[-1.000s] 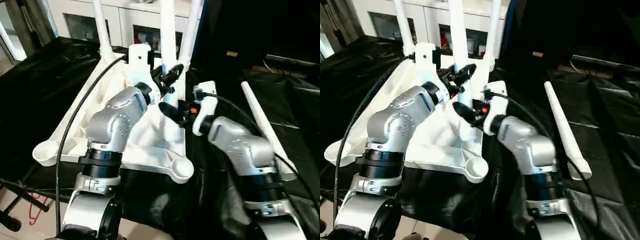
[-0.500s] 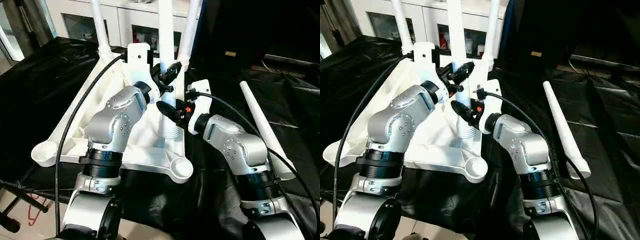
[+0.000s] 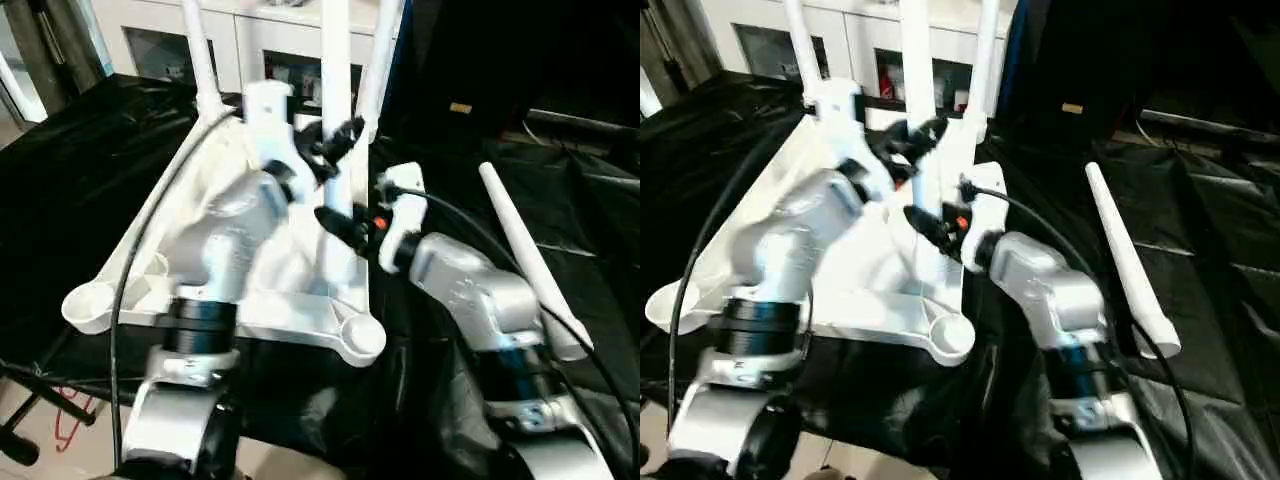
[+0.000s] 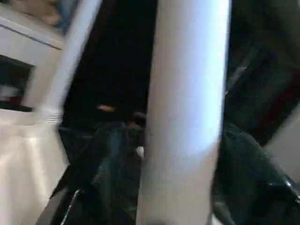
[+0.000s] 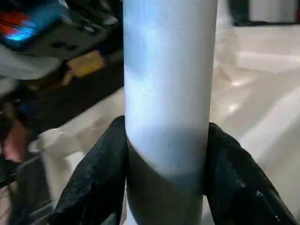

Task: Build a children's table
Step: Pick table leg

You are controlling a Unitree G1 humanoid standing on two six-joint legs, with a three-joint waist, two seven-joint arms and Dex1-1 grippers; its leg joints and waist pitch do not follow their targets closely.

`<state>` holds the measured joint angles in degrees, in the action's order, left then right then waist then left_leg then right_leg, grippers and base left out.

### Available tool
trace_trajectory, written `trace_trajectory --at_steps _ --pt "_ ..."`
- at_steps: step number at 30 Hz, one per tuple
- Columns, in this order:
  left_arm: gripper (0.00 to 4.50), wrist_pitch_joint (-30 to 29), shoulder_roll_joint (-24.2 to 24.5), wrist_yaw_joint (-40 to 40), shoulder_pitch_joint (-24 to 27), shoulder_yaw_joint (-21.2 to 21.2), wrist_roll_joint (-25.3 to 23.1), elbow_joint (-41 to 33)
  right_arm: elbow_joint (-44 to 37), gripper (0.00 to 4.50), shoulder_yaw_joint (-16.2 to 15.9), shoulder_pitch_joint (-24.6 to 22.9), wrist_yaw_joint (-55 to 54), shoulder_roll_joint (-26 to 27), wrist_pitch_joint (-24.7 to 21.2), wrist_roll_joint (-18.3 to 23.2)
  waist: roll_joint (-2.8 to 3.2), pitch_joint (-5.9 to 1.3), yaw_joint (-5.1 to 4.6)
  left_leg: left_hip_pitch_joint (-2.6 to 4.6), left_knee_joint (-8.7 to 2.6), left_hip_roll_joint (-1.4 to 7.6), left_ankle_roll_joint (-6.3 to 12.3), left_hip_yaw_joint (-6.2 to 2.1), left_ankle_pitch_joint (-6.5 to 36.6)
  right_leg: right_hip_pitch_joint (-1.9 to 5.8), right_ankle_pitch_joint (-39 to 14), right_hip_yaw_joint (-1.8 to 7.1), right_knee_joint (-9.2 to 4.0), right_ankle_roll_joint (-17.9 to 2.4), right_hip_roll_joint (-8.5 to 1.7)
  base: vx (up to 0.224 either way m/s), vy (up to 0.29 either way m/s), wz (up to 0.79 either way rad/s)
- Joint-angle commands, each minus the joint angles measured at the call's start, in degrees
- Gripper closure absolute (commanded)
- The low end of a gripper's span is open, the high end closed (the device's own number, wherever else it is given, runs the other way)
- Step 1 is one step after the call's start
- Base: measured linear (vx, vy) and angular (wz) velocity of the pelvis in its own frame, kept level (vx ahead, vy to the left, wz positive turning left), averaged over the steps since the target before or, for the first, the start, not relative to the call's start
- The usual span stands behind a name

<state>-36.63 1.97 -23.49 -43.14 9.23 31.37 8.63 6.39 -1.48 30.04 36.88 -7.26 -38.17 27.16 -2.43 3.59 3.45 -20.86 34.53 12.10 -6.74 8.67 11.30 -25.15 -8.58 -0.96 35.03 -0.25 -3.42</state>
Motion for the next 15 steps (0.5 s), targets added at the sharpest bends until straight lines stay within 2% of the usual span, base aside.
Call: trace_trajectory --at_steps 1,2,3,7,9,10,11,14,15 --pt "1.48 -1.8 0.9 -3.5 0.2 0.8 2.6 -0.2 -2.5 2.64 1.0 -0.5 3.4 -1.3 -0.4 2.2 0.11 -4.61 0.37 -0.21 -3.37 -0.67 3.0 1.27 4.1 4.71 -6.1 0.94 -3.07 -11.7 -1.94 0.0 0.0 0.0" --pt "1.48 -3.3 1.5 -5.5 0.3 1.4 4.7 -0.2 -2.9 2.64 1.0 -0.9 5.3 -2.2 -0.8 3.1 -0.17 -4.58 0.41 -0.2 -3.4 -0.69 2.97 1.3 4.3 4.75 -6.6 0.92 -3.19 -11.6 -1.94 0.0 0.0 0.0" --pt "1.48 -5.6 2.8 -9.6 0.8 1.5 7.5 -0.3 -3.5 2.64 1.1 -1.5 8.4 -3.5 -1.3 4.4 -0.09 -4.6 0.52 -0.16 -3.4 -0.68 2.96 1.32 4.5 4.77 -7.1 0.95 -3.15 -11.8 -2.02 0.0 0.0 0.0" --pt "1.48 -7.0 4.2 -13.5 1.4 0.6 8.9 -0.7 -3.9 2.64 1.2 -1.9 10.9 -4.7 -1.6 5.7 0.03 -4.58 0.61 -0.13 -3.42 -0.62 2.76 1.29 4.8 4.71 -8.4 0.89 -3.17 -11.9 -2.06 0.0 0.0 0.0" --pt "1.48 -9.0 6.1 -19.8 2.4 -0.6 11.6 -1.7 -4.6 2.64 1.2 -2.5 14.8 -6.7 -2.4 7.8 0.08 -4.6 0.73 -0.12 -3.43 -0.55 2.81 1.28 4.6 4.74 -8.4 0.95 -3.1 -11.9 -2.11 0.0 0.0 0.0" --pt "1.76 -9.2 6.2 -20.1 2.4 -0.7 11.8 -1.8 -4.6 2.64 1.3 -2.5 15.0 -6.8 -2.5 7.9 0.28 -4.57 0.73 -0.09 -3.44 -0.56 2.71 1.29 4.7 4.7 -8.2 0.93 -3.17 -12.0 -2.07 0.0 0.0 0.0" --pt "1.83 -10.3 6.7 -22.3 2.6 -1.0 13.4 -2.2 -4.8 2.64 1.5 -2.5 16.1 -7.4 -3.1 8.7 0.21 -4.61 0.72 -0.11 -3.43 -0.58 2.69 1.29 4.6 4.71 -8.0 0.92 -3.13 -12.0 -2.03 0.0 0.0 0.0" --pt "1.83 -10.4 6.8 -23.4 2.6 -1.4 13.9 -2.3 -4.9 2.64 1.7 -2.3 16.7 -7.9 -3.5 9.4 0.26 -4.53 0.78 -0.07 -3.48 -0.52 2.47 1.29 5.3 4.69 -8.5 0.91 -3.2 -12.4 -2.12 0.0 0.0 0.0" --pt "2.19 -9.8 6.0 -22.1 2.3 -1.0 13.6 -1.8 -4.9 2.64 1.8 -2.1 16.7 -7.9 -3.5 9.6 0.16 -4.5 0.76 -0.05 -3.46 -0.53 2.28 1.31 5.7 4.69 -9.4 0.91 -3.3 -12.1 -2.11 0.0 0.0 0.0"
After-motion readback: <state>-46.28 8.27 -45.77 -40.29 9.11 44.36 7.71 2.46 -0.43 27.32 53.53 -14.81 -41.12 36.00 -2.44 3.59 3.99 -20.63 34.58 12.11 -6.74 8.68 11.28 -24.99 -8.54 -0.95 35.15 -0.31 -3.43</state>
